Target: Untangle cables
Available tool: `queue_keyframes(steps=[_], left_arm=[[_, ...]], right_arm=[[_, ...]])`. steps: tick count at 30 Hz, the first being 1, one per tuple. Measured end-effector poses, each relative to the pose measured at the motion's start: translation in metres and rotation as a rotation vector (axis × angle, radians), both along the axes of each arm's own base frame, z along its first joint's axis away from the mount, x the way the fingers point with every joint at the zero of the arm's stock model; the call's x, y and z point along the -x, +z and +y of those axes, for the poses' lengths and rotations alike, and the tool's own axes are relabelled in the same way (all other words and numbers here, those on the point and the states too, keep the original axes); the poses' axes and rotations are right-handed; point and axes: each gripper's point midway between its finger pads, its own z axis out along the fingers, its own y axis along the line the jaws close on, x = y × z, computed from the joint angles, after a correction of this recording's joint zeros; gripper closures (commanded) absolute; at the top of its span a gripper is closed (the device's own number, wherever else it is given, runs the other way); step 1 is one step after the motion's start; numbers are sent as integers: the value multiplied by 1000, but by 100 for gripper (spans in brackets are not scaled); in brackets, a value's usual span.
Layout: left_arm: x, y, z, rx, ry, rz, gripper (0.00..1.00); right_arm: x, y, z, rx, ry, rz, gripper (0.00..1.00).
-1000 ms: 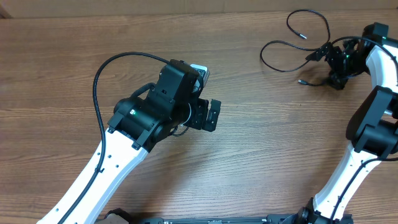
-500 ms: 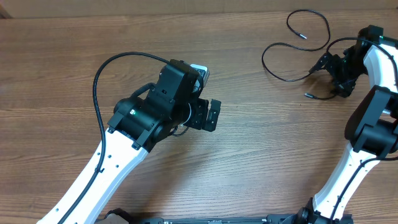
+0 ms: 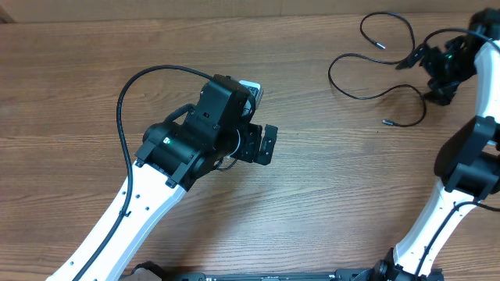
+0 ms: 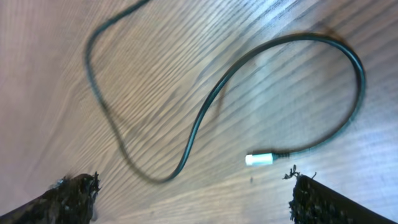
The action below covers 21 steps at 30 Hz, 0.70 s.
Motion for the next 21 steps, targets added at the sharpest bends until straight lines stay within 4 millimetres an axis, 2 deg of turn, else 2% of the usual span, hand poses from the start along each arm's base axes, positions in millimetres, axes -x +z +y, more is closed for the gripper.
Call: queue_keyframes(steps=[3, 6, 10, 14, 17, 21], left_arm=[[0, 0, 0, 0, 0, 0, 0], [0, 0, 0, 0, 0, 0, 0], [0, 0, 0, 0, 0, 0, 0], [0, 0, 0, 0, 0, 0, 0], [0, 0, 0, 0, 0, 0, 0], [0, 0, 0, -1, 0, 1, 0]], right_arm=[[6, 25, -3, 2, -16, -22, 0], [16, 38, -2, -7, -29, -10, 0], [35, 40, 5, -28, -7, 57, 0], [46, 36, 1, 4, -9, 111, 0], [57, 30, -14, 85, -87, 193, 0], [72, 20, -50, 280, -268, 307, 0]])
